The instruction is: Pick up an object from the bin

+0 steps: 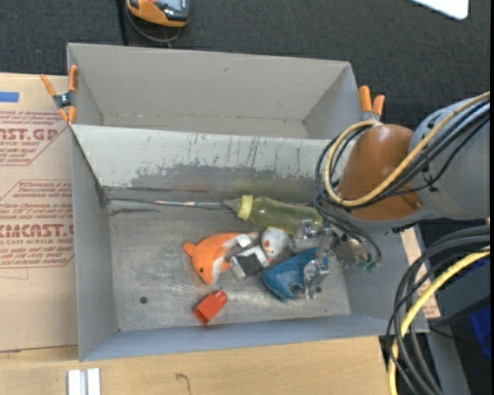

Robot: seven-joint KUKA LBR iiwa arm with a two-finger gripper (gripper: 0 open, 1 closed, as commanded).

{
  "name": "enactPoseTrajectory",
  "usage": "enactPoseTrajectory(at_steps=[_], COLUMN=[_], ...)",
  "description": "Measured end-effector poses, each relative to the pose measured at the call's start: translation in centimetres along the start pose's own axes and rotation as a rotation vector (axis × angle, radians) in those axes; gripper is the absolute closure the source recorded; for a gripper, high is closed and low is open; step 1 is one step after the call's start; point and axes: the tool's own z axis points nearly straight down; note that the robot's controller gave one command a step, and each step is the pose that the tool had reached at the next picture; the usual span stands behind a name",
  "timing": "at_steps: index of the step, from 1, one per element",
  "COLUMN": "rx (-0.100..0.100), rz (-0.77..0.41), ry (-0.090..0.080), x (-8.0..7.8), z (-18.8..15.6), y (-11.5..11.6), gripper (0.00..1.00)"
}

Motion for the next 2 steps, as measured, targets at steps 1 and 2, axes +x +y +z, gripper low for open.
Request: enactPoseTrajectory(at_steps=[1,2], rx=[0.000,0.002], rz=[0.000,-0.235], ry=[0.000,-0.013], x=[0.0,3.4], z=[-0.1,-19.1], y=[0.0,-2.3], gripper=[1.00,1.00])
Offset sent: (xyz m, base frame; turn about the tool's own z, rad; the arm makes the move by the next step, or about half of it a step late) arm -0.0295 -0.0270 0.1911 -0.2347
